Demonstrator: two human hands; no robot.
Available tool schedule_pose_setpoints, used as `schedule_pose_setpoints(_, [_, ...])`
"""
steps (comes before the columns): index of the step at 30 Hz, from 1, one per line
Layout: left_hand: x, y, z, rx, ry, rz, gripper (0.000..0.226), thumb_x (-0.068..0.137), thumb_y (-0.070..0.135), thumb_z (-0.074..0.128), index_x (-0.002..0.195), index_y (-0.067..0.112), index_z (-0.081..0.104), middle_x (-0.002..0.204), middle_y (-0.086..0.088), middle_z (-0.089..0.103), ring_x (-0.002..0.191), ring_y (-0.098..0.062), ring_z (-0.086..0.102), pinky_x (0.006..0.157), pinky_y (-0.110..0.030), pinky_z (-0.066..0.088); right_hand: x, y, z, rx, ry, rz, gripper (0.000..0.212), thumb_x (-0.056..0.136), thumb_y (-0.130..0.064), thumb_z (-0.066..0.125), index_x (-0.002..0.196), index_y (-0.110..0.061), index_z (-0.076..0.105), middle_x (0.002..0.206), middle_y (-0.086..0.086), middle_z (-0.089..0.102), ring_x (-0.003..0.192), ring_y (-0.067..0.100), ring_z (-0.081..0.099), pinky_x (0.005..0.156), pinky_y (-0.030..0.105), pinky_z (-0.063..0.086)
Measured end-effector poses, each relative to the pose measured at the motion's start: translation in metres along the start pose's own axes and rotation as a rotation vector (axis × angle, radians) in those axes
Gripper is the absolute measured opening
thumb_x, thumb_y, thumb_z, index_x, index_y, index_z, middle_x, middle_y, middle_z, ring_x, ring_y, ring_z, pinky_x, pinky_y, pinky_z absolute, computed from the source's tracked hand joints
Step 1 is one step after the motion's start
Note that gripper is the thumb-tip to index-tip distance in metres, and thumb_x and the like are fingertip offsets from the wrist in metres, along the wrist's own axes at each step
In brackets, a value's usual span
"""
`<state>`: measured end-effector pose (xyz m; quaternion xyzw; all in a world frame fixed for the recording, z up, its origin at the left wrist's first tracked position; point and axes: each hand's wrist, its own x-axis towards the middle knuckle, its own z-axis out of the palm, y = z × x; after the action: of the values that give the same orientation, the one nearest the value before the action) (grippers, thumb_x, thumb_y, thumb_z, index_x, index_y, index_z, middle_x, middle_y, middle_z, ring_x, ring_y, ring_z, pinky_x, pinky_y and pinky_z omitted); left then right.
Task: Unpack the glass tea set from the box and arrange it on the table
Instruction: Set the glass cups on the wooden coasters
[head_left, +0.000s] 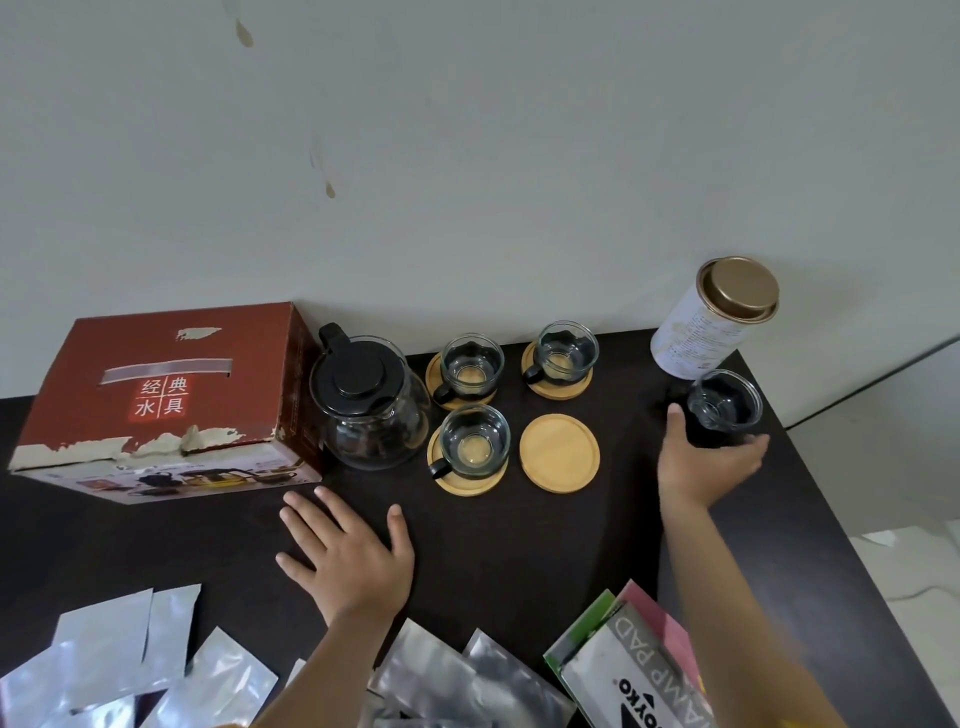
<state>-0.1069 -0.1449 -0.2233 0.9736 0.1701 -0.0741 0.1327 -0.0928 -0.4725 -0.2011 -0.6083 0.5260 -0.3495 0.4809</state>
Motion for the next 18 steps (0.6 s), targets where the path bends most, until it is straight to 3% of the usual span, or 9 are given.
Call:
schedule_pose_setpoints(4, [0.0, -0.001, 0.0, 0.0, 0.001, -0.003, 0.089, 0.084, 0.062, 0.023, 0.148, 0.001, 0.011, 0.157, -0.024, 0.0, 0.145, -0.035, -0.002, 0.109, -0.064, 0.014, 0.02, -0.005, 0.01, 0.041, 0.038, 0.015, 0.115, 0.061, -0.036, 0.088, 0.148, -0.002, 0.021, 0.147, 0.014, 0.035, 0.137, 0.024, 0.036, 0.113, 0.031, 0.031])
schedule_pose_setpoints(7, [0.0, -0.001, 0.001, -0.003, 0.001, 0.002, 0.092, 0.081, 0.063, 0.018, 0.148, 0.001, 0.012, 0.157, -0.023, 0.0, 0.145, -0.035, -0.001, 0.108, -0.064, 0.014, 0.028, -0.003, 0.014, 0.062, 0.071, 0.0, 0.104, 0.058, -0.038, 0.087, 0.142, -0.006, 0.034, 0.14, 0.01, 0.046, 0.128, 0.021, 0.048, 0.106, 0.038, 0.044])
schedule_pose_setpoints(12, [0.0, -0.002, 0.002, -0.013, 0.005, 0.006, 0.09, 0.082, 0.062, 0.024, 0.148, 0.001, 0.014, 0.157, -0.023, 0.001, 0.145, -0.035, 0.0, 0.108, -0.065, 0.014, 0.019, -0.004, 0.011, 0.091, 0.076, -0.023, 0.093, 0.059, -0.038, 0.087, 0.136, -0.012, 0.042, 0.134, 0.003, 0.052, 0.12, 0.015, 0.054, 0.1, 0.034, 0.049])
schedule_pose_setpoints(18, [0.001, -0.002, 0.002, -0.002, 0.003, 0.007, 0.091, 0.082, 0.062, 0.024, 0.148, 0.001, 0.014, 0.156, -0.024, 0.003, 0.145, -0.036, 0.001, 0.107, -0.065, 0.015, -0.034, -0.01, 0.002, 0.074, -0.187, -0.128, 0.084, 0.063, -0.039, 0.086, 0.134, -0.023, 0.046, 0.131, -0.005, 0.054, 0.12, 0.01, 0.053, 0.102, 0.034, 0.047])
